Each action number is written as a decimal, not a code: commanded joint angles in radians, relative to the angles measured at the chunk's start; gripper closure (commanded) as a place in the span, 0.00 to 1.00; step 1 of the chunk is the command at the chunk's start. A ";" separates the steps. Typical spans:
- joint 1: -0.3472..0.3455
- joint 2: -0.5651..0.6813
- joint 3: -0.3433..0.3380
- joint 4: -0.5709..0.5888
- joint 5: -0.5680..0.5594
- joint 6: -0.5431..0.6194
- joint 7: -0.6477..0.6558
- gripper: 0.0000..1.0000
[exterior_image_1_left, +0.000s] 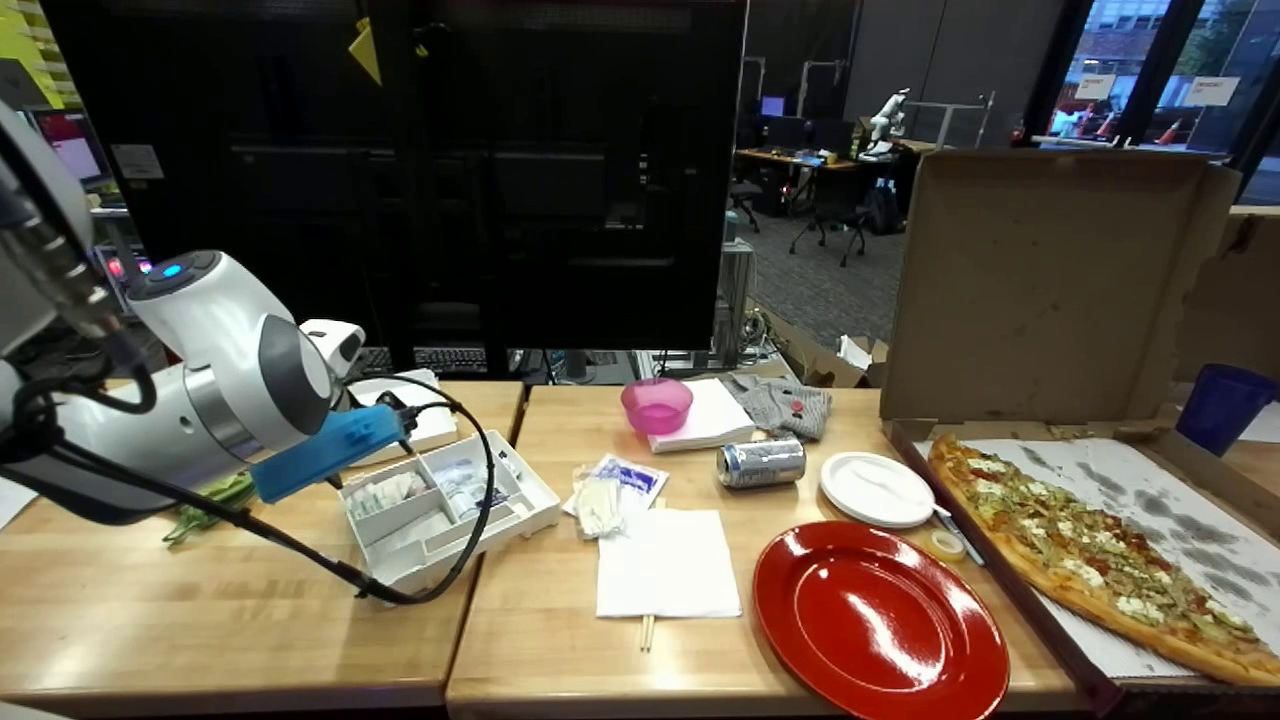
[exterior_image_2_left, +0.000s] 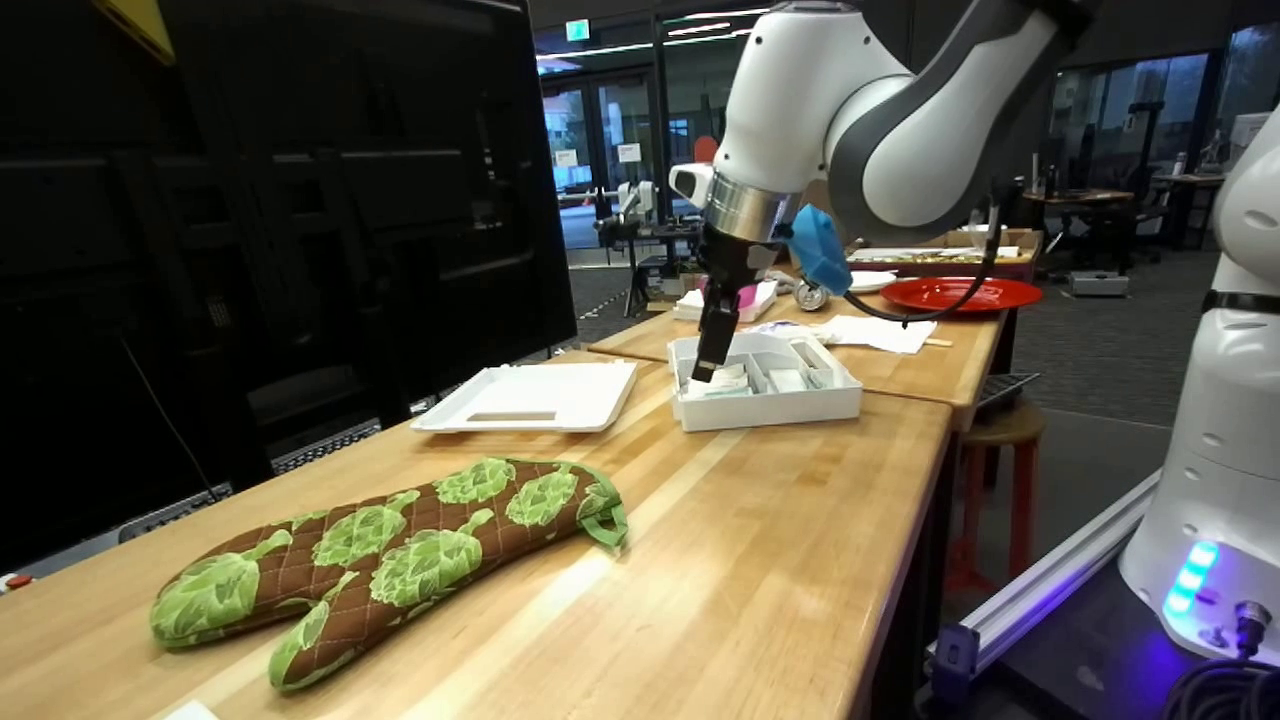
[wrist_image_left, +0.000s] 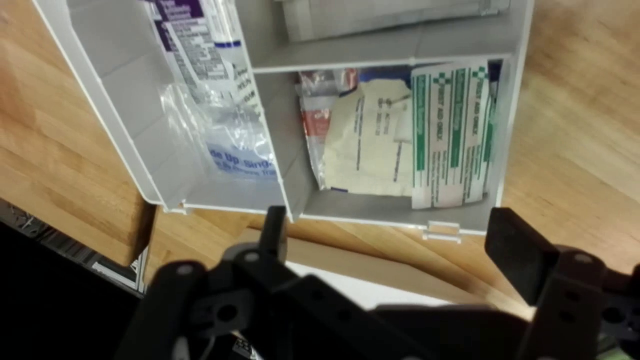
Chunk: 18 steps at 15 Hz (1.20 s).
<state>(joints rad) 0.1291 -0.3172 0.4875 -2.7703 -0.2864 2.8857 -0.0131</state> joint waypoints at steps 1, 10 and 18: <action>0.012 -0.023 0.002 -0.002 0.037 -0.089 0.037 0.00; 0.100 -0.010 -0.115 -0.004 0.086 -0.138 0.051 0.00; 0.171 0.011 -0.230 -0.001 0.222 -0.131 -0.024 0.00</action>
<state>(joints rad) 0.2616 -0.3154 0.3002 -2.7722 -0.1160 2.7641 0.0065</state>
